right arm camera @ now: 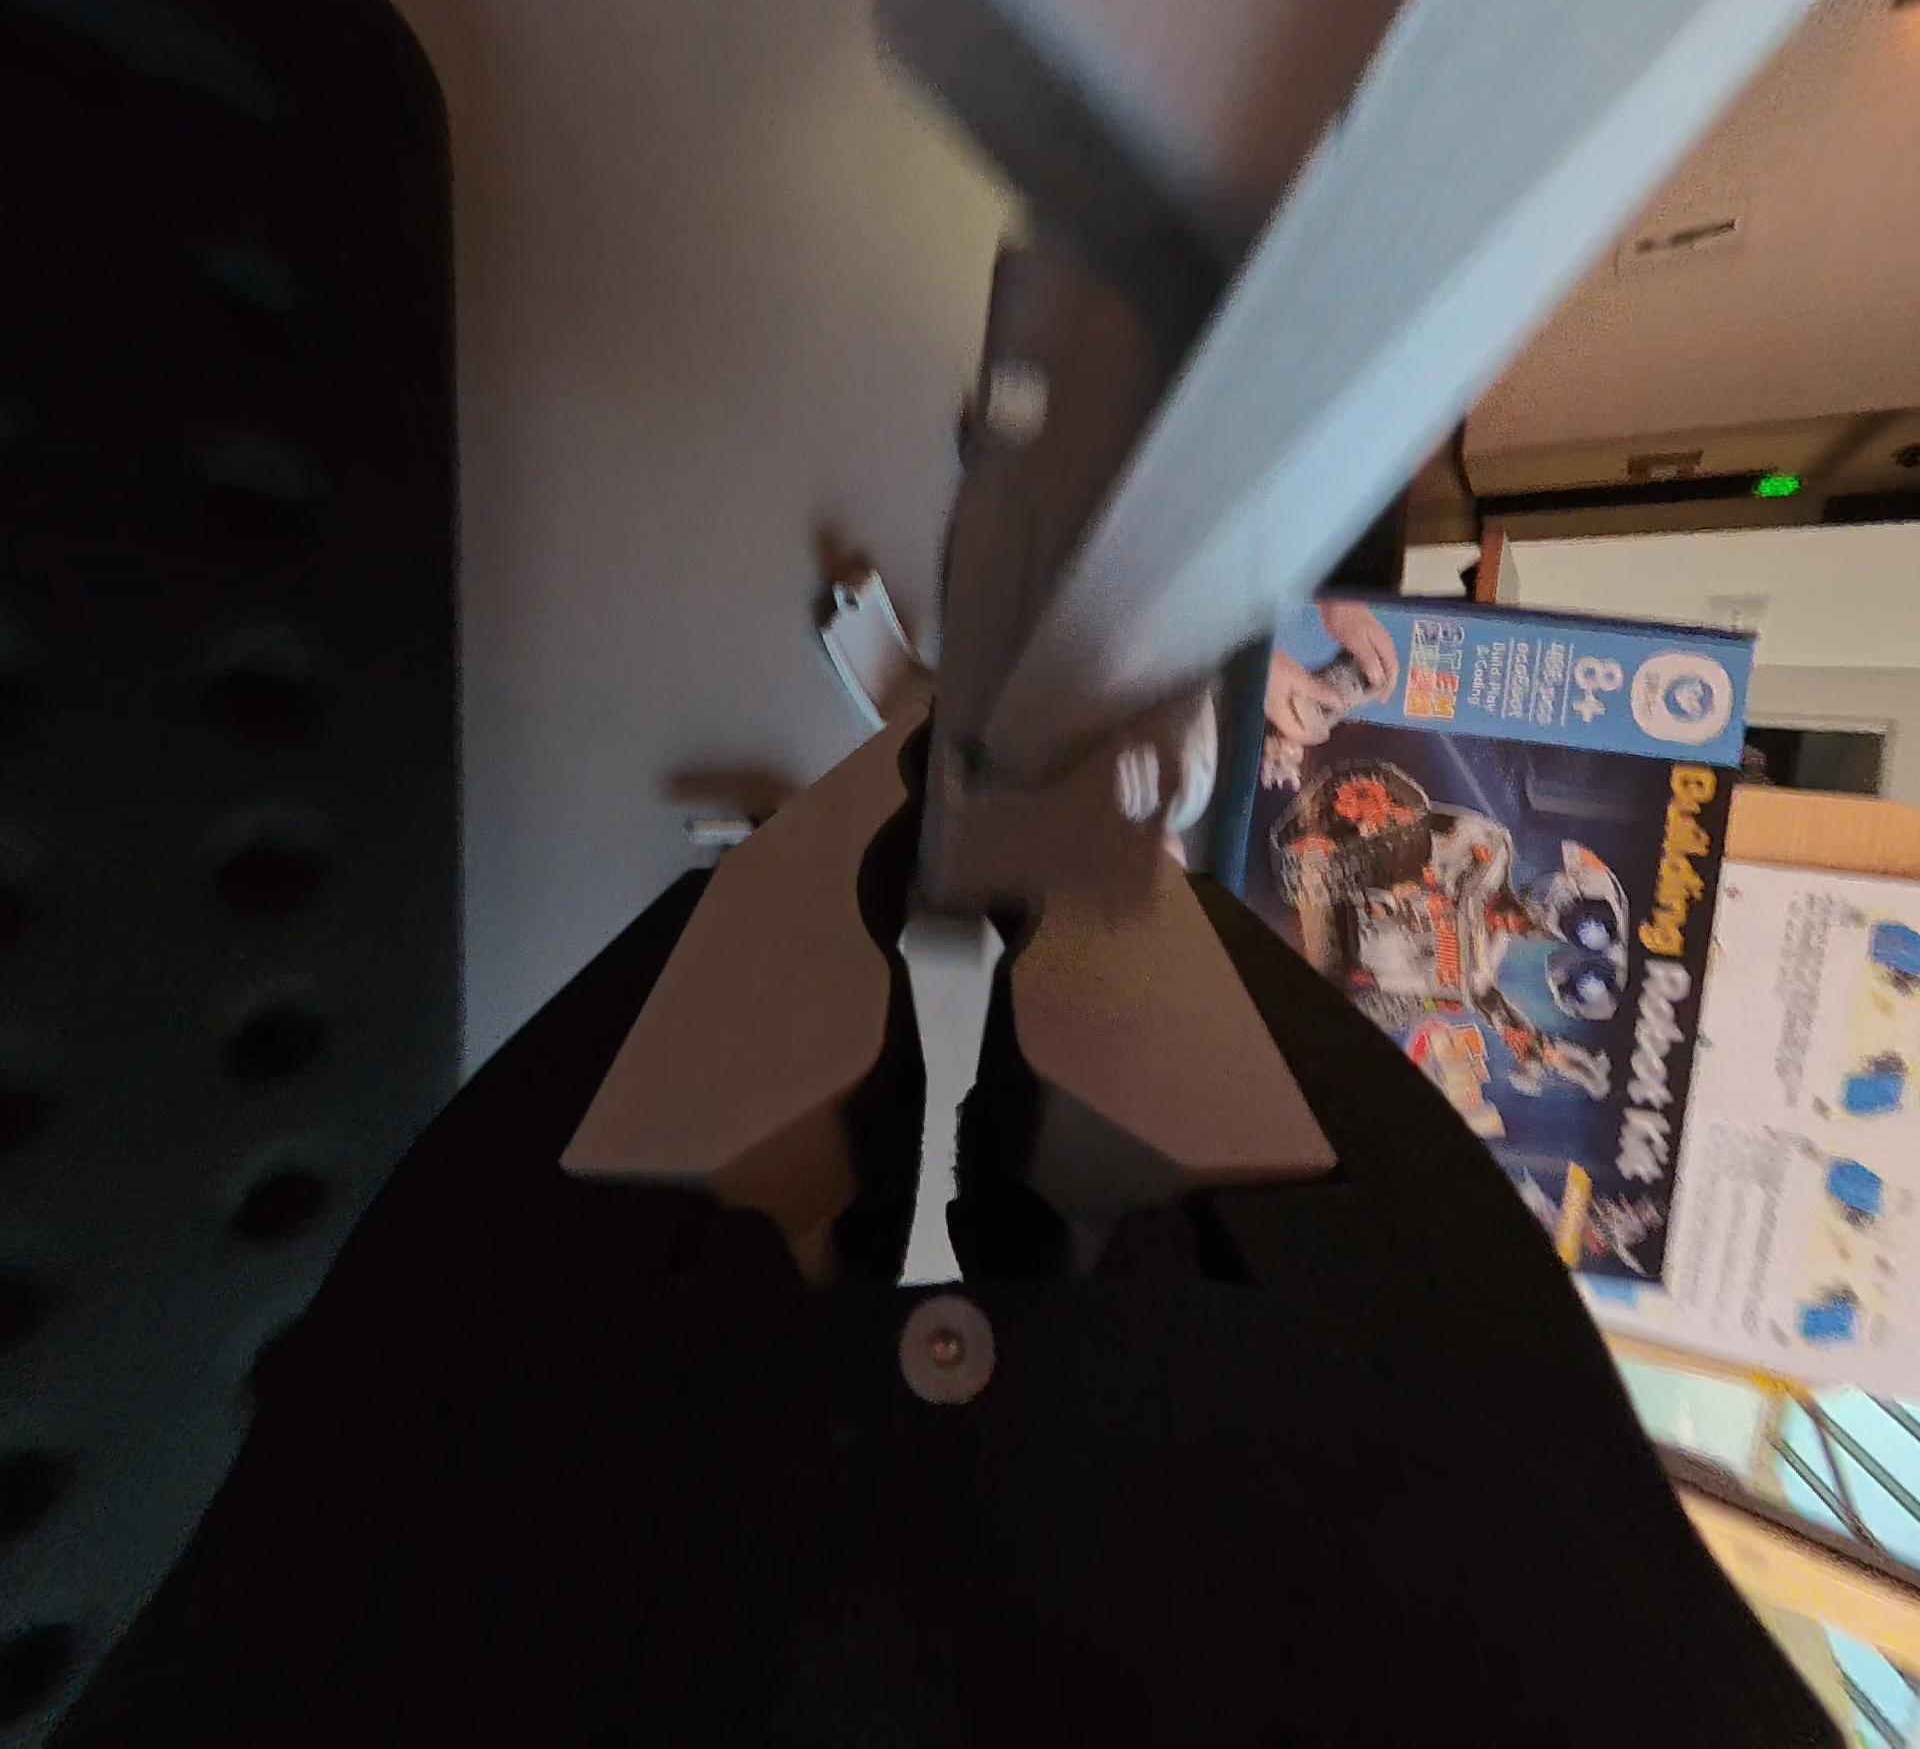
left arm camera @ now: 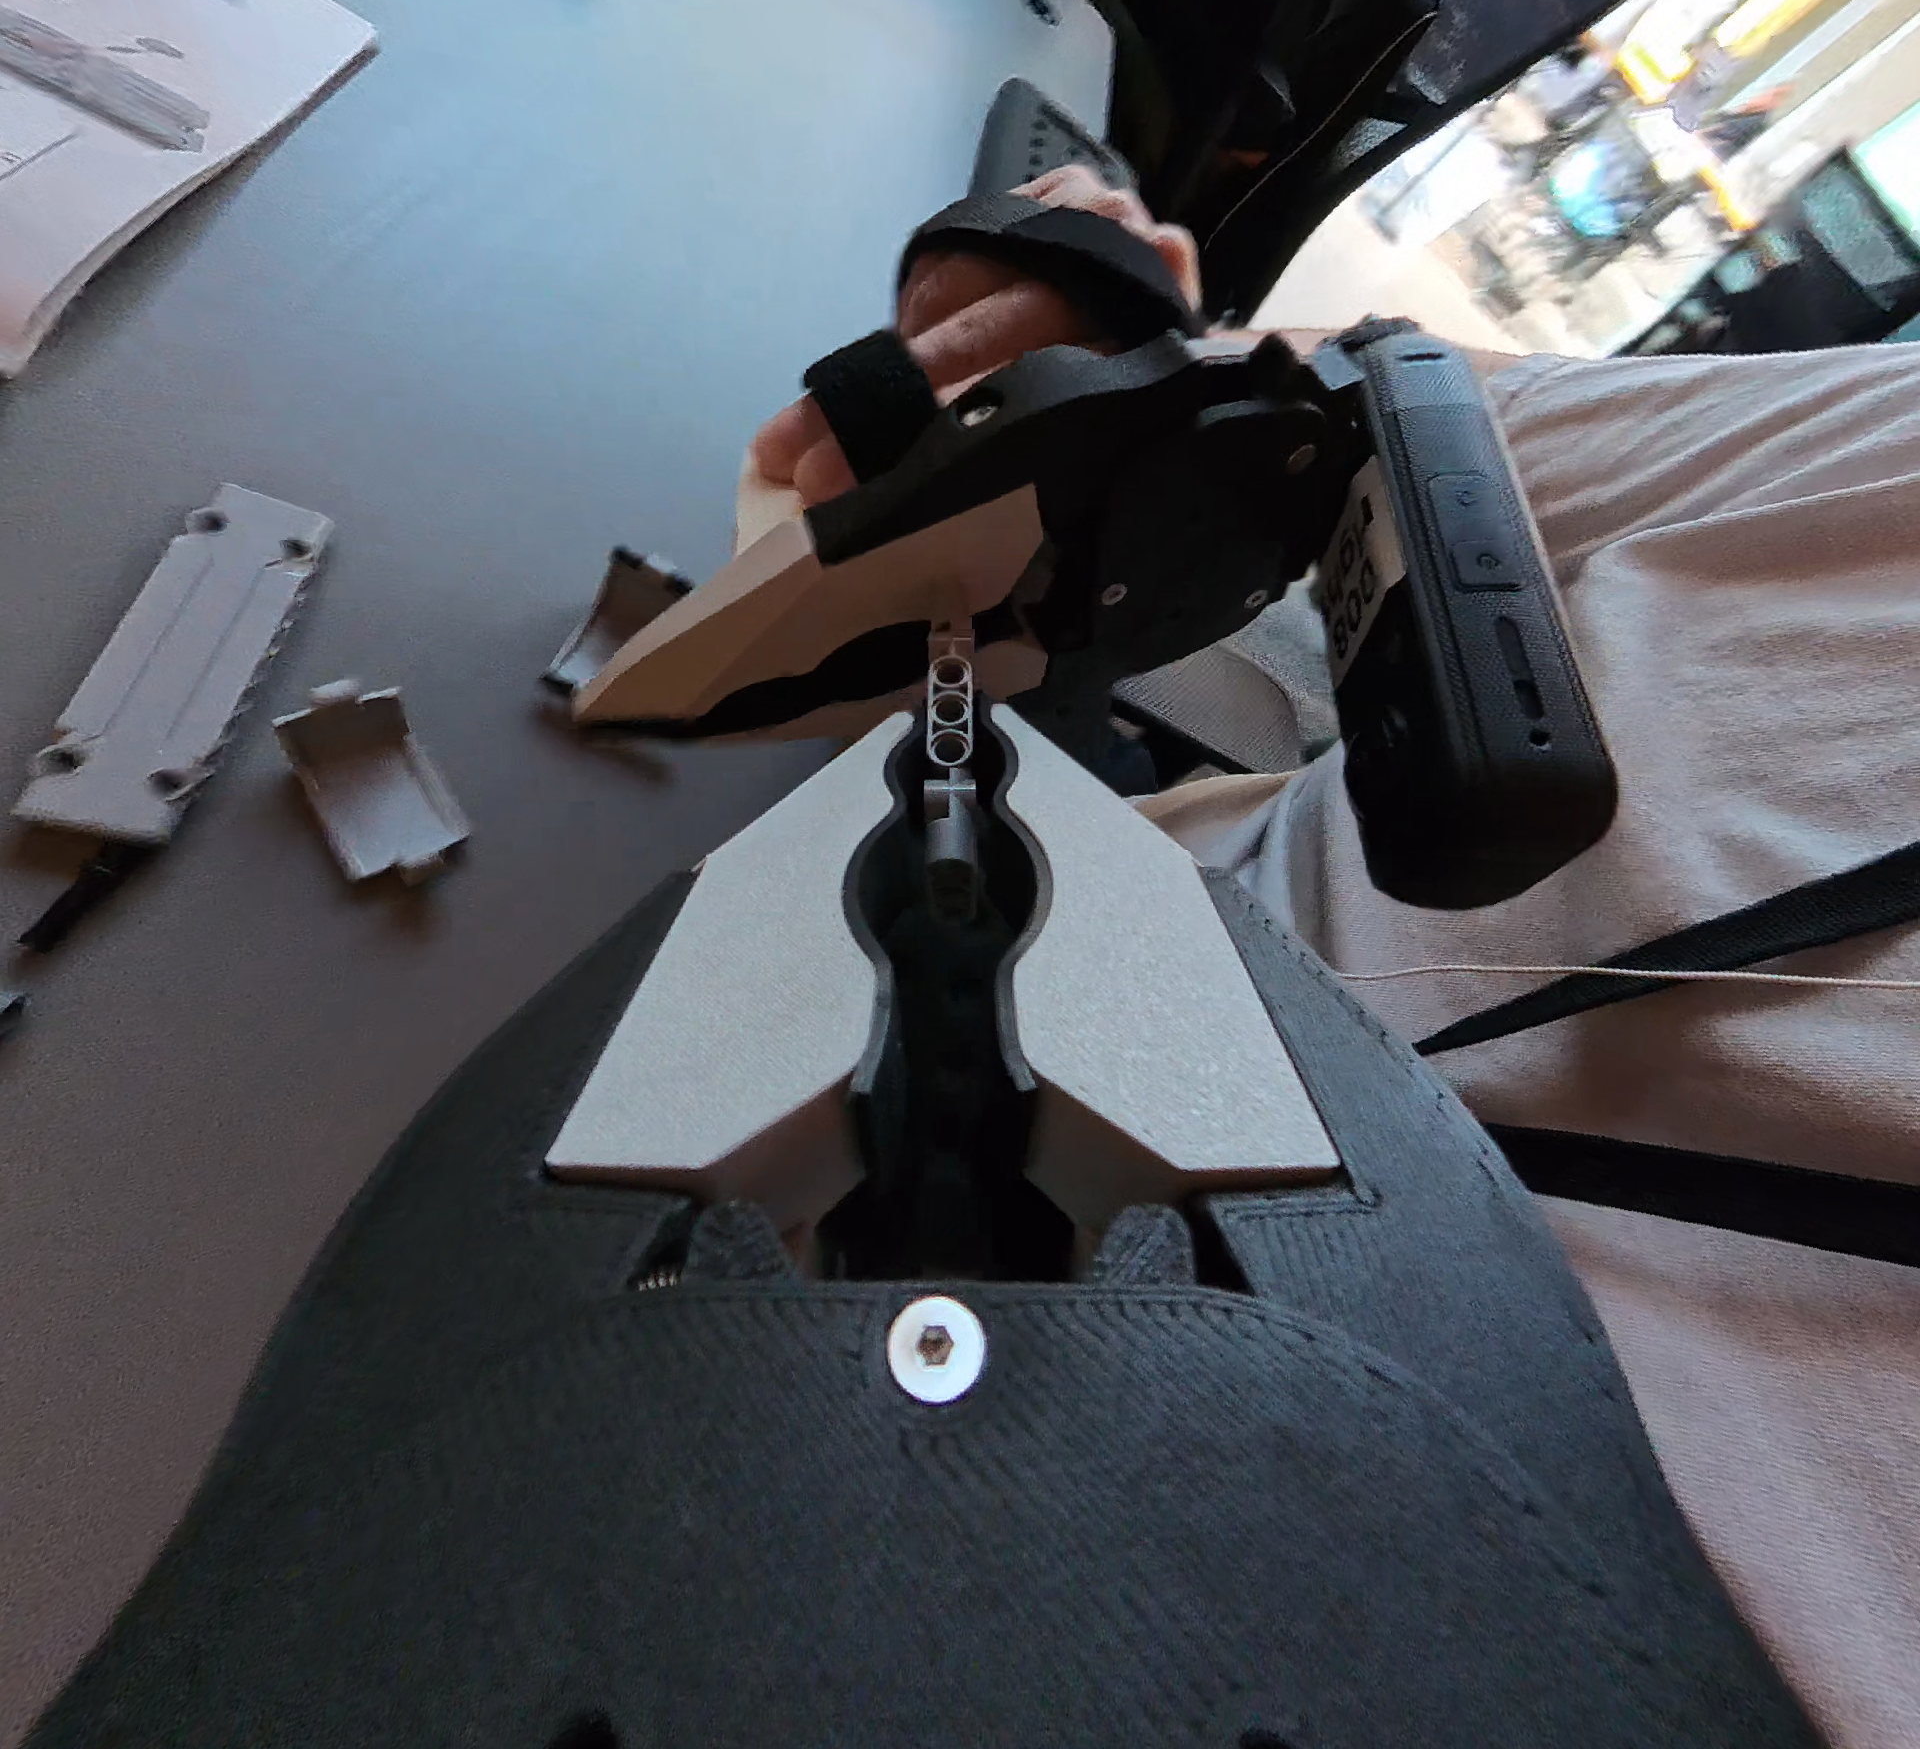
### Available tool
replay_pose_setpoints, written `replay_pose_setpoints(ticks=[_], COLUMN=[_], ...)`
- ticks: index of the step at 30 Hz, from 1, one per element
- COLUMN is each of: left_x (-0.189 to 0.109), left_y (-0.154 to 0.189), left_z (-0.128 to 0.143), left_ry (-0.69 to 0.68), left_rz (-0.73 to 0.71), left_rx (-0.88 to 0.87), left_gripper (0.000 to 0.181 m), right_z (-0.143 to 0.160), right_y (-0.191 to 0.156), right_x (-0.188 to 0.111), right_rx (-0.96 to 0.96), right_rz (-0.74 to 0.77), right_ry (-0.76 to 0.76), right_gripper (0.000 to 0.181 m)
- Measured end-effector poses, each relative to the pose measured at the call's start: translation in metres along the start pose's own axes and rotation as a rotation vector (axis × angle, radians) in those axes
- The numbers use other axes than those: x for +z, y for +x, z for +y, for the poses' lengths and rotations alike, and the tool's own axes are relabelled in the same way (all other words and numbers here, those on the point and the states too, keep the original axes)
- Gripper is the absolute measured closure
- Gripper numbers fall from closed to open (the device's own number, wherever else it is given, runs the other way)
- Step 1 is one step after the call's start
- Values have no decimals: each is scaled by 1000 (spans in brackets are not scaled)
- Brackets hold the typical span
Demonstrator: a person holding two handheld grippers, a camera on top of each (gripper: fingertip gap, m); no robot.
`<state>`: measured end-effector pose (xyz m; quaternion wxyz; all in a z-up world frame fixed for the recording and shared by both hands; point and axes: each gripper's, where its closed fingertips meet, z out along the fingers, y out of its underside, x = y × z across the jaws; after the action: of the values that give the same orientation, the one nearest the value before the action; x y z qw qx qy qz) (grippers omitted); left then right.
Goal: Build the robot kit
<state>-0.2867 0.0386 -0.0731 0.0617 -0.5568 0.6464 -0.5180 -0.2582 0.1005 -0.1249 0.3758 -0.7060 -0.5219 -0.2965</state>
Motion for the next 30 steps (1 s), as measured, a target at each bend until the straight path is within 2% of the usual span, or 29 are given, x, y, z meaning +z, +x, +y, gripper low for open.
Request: replay_pose_setpoints(ticks=[1, 2, 3, 4, 6, 10, 12, 14, 18, 22, 30], left_x=[-11, -31, -50, -68, -80, -53, -41, -32, -16, -9, 2], left_y=[-18, -30, -24, -20, -33, -11, -13, -13, -7, -7, -8], left_z=[4, 3, -6, -17, -17, -19, -17, -17, -22, -25, -21], left_ry=[-20, 16, 116, 219, 263, 291, 300, 313, 307, 280, 221], left_rz=[-117, -192, -123, -56, -114, 45, 64, 74, 39, -5, -11], left_rx=[13, 34, -23, -107, -124, -172, -205, -217, -166, -146, -170], left_gripper=[175, 175, 176, 176, 176, 176, 176, 176, 176, 176, 175], right_z=[19, 38, 50, 54, 46, 37, 33, 24, 13, 17, 20], right_y=[5, 7, 10, 15, 23, 21, 14, 14, 20, 25, 22], right_x=[1, 1, -2, -6, -11, -2, 2, 1, 2, 6, 9], right_rx=[-7, 40, 103, 125, 139, 206, 234, 198, 140, 131, 103], right_rz=[27, 25, 21, 33, 55, -2, -49, -28, 35, 53, 49], right_ry=[-53, -75, -80, -82, -51, -51, -65, -58, -111, -153, -180], right_gripper=[181, 181, 181, 181, 181, 181, 181, 181, 153, 153, 179])
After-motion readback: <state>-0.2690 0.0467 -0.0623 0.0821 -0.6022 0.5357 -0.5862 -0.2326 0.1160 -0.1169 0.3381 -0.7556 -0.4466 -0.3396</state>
